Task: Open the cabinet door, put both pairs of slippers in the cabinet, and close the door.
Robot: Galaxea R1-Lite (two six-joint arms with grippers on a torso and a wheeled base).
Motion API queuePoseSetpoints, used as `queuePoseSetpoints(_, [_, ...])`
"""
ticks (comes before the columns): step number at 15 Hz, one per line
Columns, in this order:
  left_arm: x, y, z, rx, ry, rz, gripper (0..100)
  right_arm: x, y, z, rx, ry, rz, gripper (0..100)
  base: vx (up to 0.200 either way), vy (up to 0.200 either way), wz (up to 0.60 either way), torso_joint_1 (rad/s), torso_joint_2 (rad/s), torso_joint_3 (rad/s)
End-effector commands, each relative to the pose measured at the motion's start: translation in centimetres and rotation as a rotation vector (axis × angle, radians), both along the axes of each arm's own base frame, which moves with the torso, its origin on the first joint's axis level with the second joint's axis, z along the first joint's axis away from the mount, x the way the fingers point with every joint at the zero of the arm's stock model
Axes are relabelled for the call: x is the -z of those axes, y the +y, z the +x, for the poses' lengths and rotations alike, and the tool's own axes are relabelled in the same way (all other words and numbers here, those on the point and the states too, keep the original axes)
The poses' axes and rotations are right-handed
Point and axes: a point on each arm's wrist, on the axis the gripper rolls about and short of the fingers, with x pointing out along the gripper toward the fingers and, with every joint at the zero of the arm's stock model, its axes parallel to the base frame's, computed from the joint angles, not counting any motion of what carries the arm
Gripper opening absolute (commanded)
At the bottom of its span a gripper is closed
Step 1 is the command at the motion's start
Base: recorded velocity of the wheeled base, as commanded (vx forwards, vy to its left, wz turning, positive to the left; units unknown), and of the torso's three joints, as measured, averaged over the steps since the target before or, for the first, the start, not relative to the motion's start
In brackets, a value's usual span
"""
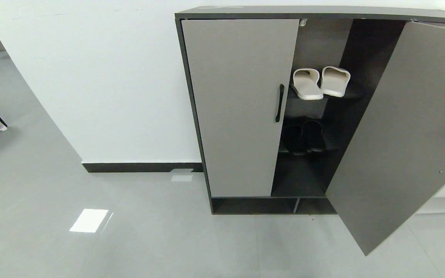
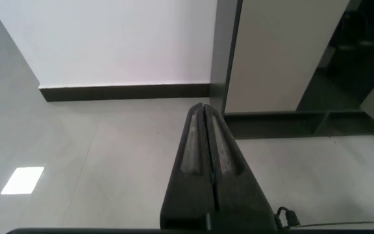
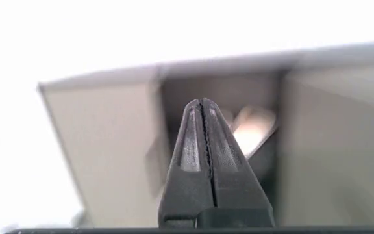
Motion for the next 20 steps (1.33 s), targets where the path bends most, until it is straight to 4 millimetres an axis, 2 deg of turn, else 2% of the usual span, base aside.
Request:
queuePoseSetpoints(1, [0.0, 0.0, 0.0, 0.0, -0.001, 0.001, 0, -2.4, -3.1, -1.0, 0.239, -0.093, -0.019, 0, 0.0, 0.0, 0.0, 0.0, 0.0, 0.0])
queuePoseSetpoints(2, [0.0, 0.0, 0.0, 0.0, -0.001, -0.001, 0, -2.9, -5.1, -1.0, 0.398, -0.109, -0.026, 0, 0.0, 0.0, 0.0, 0.0, 0.0, 0.0])
queuePoseSetpoints(4, [0.0, 0.0, 0.0, 0.0, -0.001, -0.001, 0, -2.4, -7.4, -0.8, 0.578, -0.083, -0.037, 0, 0.0, 0.0, 0.0, 0.0, 0.0, 0.0])
queuePoseSetpoints(7, [0.0, 0.0, 0.0, 0.0, -0.001, -0.002, 0, -1.8, -8.6, -0.9, 0.69, -0.051, -0.029, 0, 0.0, 0.0, 0.0, 0.0, 0.0, 0.0])
queuePoseSetpoints(9, [0.0, 0.0, 0.0, 0.0, -0.001, -0.002, 0, 0.0, -10.6, -0.2, 0.818, 0.112, -0.031, 0, 0.0, 0.0, 0.0, 0.0, 0.0, 0.0])
queuePoseSetpoints(12, [0.0, 0.0, 0.0, 0.0, -0.001, -0.004, 0, 3.0, -11.6, 2.4, 0.739, 0.271, -0.022, 0, 0.0, 0.0, 0.0, 0.0, 0.0, 0.0])
queuePoseSetpoints(16, [0.0, 0.0, 0.0, 0.0, -0.001, -0.004, 0, 5.2, -14.4, 6.4, 0.566, 0.373, 0.008, 0, 0.0, 0.0, 0.0, 0.0, 0.0, 0.0])
queuePoseSetpoints(18, [0.0, 0.0, 0.0, 0.0, -0.001, -0.004, 0, 5.5, -15.5, 7.1, 0.508, 0.39, 0.012, 0, 0.0, 0.0, 0.0, 0.0, 0.0, 0.0])
queuePoseSetpoints(20, [0.0, 0.0, 0.0, 0.001, -0.001, -0.004, 0, 5.7, -16.1, 6.9, 0.41, 0.4, 0.001, 0, 0.0, 0.0, 0.0, 0.0, 0.0, 0.0])
